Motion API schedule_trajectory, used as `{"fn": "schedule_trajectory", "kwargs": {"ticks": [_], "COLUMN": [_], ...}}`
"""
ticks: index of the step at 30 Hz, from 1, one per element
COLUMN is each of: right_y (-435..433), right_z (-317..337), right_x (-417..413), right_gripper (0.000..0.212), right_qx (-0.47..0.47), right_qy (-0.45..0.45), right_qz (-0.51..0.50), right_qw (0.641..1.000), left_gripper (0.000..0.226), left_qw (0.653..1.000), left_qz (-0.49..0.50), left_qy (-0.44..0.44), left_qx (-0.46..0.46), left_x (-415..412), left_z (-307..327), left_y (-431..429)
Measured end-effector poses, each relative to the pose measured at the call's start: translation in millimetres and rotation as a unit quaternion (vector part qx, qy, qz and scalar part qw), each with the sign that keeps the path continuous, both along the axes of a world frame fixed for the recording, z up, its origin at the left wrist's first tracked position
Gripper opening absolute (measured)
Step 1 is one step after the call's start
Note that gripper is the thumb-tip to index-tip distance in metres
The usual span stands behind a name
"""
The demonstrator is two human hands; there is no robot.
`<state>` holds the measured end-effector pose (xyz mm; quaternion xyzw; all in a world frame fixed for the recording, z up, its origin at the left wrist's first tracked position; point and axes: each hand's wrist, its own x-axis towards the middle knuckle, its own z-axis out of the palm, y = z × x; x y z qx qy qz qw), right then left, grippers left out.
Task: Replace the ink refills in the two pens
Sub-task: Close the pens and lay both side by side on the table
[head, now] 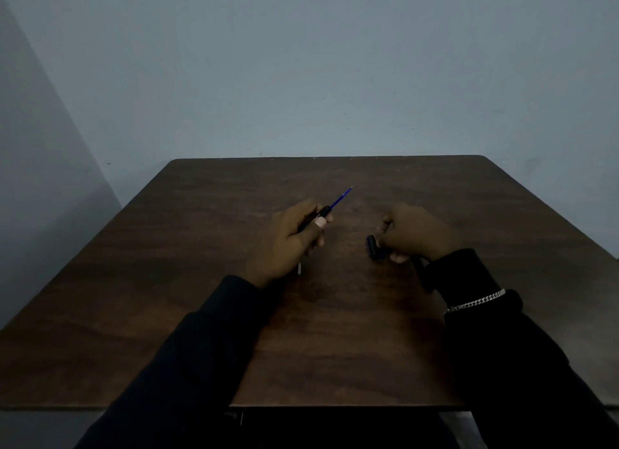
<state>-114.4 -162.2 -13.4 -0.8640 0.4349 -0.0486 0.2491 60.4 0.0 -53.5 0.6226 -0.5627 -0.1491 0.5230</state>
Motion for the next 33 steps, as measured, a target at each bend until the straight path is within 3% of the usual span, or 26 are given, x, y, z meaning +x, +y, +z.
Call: {"fn": "schedule_trajectory", "kwargs": {"ticks": [9, 14, 19, 25, 28, 33], "right_y": [11.1, 13.9, 13.1, 24.4, 28.4, 30.5], "right_z": [5.5, 7.7, 12.6, 30.7, 35.9, 35.7], "right_x": [4.4, 3.0, -5.9, -7.4, -9.0, -8.4], "right_gripper": [0.009, 0.019, 0.02, 0.012, 0.013, 0.009], "right_qx": [-0.005, -0.007, 0.027, 0.206, 0.254, 0.23], "right_qy": [0.028, 0.013, -0.195, -0.475, -0.535, -0.543], "right_qz": [-0.018, -0.044, -0.055, -0.014, 0.017, 0.032], "right_qw": [0.999, 0.999, 0.979, 0.855, 0.805, 0.807], "left_gripper": [0.018, 0.018, 0.018, 0.017, 0.018, 0.017], "left_qw": [1.0, 1.0, 1.0, 1.0, 0.999, 0.999], "left_qz": [0.003, 0.007, 0.006, 0.01, 0.015, 0.013], "left_qy": [-0.014, -0.013, -0.02, -0.013, -0.012, -0.025], "left_qx": [0.012, 0.015, 0.014, 0.016, 0.03, 0.035], "left_x": [-2.2, -2.6, -2.2, -5.0, -5.6, -5.9], "left_z": [4.1, 3.2, 1.7, 3.0, 4.2, 5.8], "left_y": [3.3, 2.5, 1.6, 2.9, 4.0, 5.4]}}
